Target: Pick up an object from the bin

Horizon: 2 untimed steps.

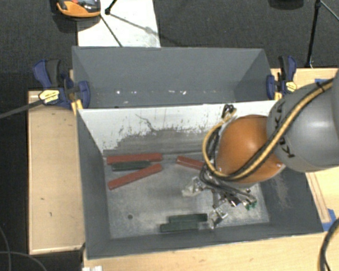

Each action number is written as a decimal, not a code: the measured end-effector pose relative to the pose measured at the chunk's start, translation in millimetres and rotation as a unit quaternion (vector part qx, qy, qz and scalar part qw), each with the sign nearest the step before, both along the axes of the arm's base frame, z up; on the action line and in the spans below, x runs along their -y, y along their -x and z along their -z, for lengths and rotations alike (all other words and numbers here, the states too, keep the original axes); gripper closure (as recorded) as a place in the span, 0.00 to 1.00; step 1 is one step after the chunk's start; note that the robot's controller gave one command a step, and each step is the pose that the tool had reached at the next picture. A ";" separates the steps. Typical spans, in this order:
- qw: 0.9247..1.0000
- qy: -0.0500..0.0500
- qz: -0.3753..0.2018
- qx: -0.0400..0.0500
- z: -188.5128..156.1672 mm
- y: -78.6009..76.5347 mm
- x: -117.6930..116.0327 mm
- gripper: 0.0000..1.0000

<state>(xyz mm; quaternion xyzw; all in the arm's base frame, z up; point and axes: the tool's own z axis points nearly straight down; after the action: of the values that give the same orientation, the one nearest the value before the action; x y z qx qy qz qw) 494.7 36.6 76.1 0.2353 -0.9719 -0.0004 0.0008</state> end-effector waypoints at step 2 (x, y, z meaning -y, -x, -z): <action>1.000 -0.002 -0.002 0.005 0.3 -19.9 -28.4 1.00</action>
Offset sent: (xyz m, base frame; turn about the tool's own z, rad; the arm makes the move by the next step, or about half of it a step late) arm 0.0000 0.0000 0.0000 0.0000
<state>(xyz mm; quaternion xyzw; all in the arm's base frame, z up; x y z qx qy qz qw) 514.6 65.0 75.8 0.2371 -0.9715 -0.0009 -0.0048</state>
